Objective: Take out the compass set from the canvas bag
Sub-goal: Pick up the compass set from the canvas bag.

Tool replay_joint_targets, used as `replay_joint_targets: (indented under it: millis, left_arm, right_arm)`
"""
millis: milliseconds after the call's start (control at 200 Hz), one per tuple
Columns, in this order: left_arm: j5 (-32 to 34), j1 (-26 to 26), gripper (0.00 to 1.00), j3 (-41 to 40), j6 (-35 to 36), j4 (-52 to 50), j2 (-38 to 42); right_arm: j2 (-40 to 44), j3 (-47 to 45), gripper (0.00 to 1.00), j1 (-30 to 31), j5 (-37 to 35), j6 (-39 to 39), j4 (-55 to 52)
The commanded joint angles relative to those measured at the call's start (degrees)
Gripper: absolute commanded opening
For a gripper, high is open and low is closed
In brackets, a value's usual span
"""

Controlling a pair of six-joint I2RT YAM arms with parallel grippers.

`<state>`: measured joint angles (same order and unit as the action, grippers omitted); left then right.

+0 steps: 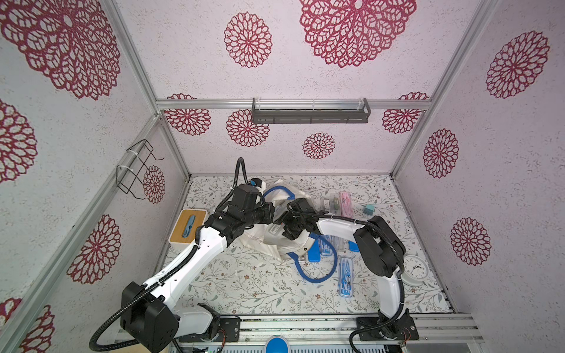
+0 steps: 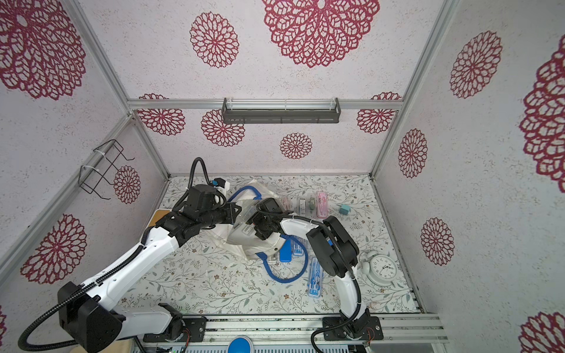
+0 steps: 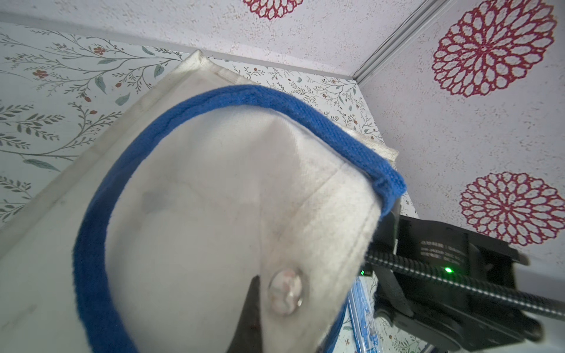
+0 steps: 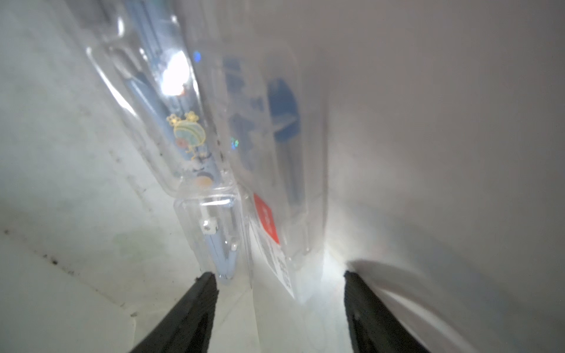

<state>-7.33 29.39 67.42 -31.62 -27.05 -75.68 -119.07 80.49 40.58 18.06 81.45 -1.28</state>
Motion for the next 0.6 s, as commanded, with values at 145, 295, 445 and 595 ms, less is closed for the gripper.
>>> replay_joint_targets:
  millis: [145, 295, 445, 595]
  left_arm:
    - [-1.7, 1.0, 0.0, 1.0, -1.3, 1.8, 0.5]
    - [-2.3, 1.2, 0.0, 0.1, -1.8, 2.1, 1.2]
    - [-2.6, 1.2, 0.0, -0.5, -2.2, 1.9, 1.8]
    - [-2.7, 1.2, 0.0, -0.8, -2.5, 1.7, 2.5]
  right_arm:
    - [-3.6, 0.9, 0.53, -1.5, -1.2, 1.9, 6.7]
    - [-5.1, 1.7, 0.46, -1.5, -1.3, 2.1, 12.3]
    - [-6.0, 2.9, 0.34, -1.6, -1.5, 1.6, 13.4]
    - [-4.8, 1.5, 0.35, -1.6, -2.8, 1.7, 16.7]
